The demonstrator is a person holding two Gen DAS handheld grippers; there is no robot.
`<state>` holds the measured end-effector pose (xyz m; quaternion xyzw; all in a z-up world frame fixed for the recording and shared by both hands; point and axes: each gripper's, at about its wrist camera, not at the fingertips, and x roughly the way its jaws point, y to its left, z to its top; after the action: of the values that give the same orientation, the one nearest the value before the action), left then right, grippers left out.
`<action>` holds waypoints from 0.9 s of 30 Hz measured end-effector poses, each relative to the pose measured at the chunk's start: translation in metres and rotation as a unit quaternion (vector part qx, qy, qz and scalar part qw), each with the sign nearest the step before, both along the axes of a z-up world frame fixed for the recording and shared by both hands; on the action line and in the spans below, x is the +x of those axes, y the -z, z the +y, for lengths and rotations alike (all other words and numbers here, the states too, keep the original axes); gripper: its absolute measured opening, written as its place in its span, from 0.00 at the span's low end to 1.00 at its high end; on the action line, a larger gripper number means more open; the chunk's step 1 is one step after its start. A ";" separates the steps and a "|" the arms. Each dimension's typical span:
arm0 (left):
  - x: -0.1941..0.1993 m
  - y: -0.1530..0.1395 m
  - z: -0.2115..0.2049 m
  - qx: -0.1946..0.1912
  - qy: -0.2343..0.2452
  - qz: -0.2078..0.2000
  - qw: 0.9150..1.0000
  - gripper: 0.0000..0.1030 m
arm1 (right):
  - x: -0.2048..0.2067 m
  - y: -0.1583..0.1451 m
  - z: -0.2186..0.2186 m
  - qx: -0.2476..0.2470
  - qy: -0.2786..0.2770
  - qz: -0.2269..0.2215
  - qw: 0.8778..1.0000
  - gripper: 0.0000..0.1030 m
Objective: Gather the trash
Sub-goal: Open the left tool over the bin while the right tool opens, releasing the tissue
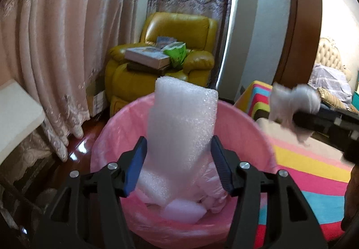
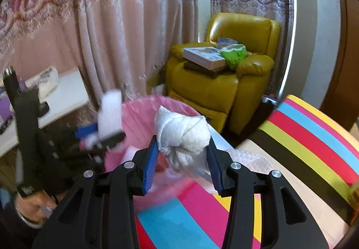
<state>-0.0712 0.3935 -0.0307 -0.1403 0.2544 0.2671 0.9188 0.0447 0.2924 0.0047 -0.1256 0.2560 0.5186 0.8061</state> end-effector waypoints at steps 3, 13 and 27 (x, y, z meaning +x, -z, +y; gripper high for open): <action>-0.005 0.011 0.002 0.003 -0.018 0.012 1.000 0.92 | 0.006 -0.004 0.007 0.029 -0.016 0.028 0.999 0.78; -0.022 0.013 -0.023 0.011 -0.018 0.008 1.000 0.95 | 0.015 -0.016 -0.053 0.047 0.046 0.003 0.998 0.78; 0.055 0.002 -0.155 0.028 0.161 0.028 0.986 0.95 | 0.085 0.017 -0.235 0.018 0.266 0.012 0.964 0.79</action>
<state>-0.0159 0.2381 -0.0325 -0.0639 0.2921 0.1270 0.9458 0.1298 0.0579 -0.0123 -0.0321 0.2804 0.2918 0.9139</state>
